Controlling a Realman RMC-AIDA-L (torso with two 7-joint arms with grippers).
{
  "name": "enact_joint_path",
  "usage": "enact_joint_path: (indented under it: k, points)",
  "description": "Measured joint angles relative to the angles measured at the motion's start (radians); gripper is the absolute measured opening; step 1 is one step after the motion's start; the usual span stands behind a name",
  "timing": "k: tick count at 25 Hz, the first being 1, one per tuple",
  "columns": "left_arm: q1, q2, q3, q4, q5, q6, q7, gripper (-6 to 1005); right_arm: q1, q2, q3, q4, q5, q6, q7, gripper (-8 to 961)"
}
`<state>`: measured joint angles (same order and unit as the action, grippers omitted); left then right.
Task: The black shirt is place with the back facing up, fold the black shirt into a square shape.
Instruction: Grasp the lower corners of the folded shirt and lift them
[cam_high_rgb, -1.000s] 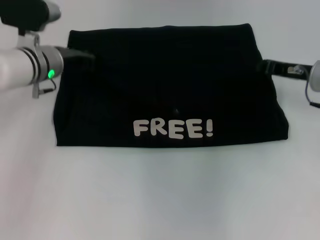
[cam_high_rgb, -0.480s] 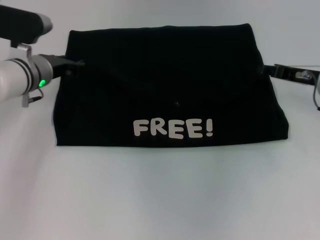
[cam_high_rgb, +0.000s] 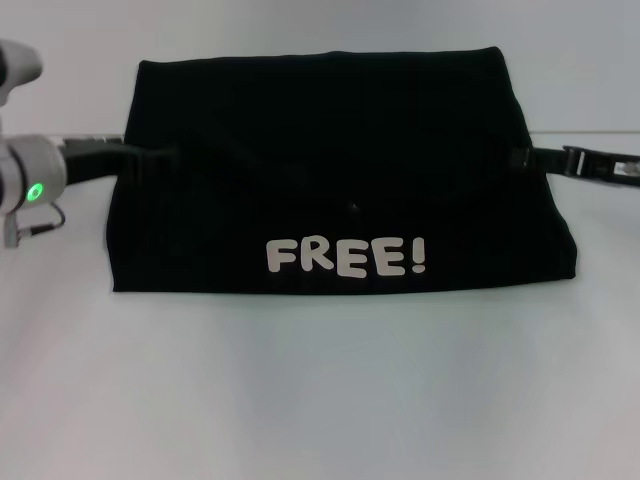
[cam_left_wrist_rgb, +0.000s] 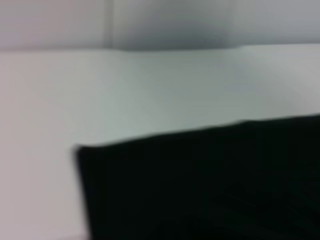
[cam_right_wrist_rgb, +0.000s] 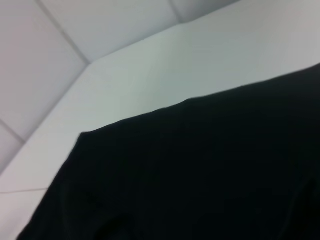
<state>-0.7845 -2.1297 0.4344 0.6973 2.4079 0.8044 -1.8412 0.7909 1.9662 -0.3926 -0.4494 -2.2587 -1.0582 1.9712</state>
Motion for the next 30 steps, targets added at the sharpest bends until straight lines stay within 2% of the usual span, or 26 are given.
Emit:
enact_joint_path:
  k: [1,5,9,17,24,30]
  points:
    - [0.020,0.002,0.014,0.031,-0.002,0.069,-0.026,799,-0.010,-0.005,0.001,0.000,0.005,-0.028,0.000,704]
    - [0.099,0.003,0.041,0.147,-0.007,0.315,-0.092,848,-0.053,-0.017,0.002,-0.002,0.055,-0.093,-0.003,703]
    - [0.139,0.004,0.041,0.185,-0.001,0.408,-0.151,884,-0.079,-0.020,0.001,-0.003,0.089,-0.110,-0.008,703]
    - [0.189,0.006,0.037,0.173,0.038,0.391,-0.288,885,-0.091,-0.019,-0.005,-0.003,0.087,-0.114,-0.006,703]
    - [0.176,0.010,0.040,0.097,0.068,0.350,-0.312,885,-0.093,-0.017,-0.006,-0.003,0.087,-0.104,-0.003,704]
    - [0.169,0.011,0.060,0.077,0.069,0.341,-0.293,885,-0.094,-0.015,-0.006,-0.001,0.085,-0.101,-0.006,703]
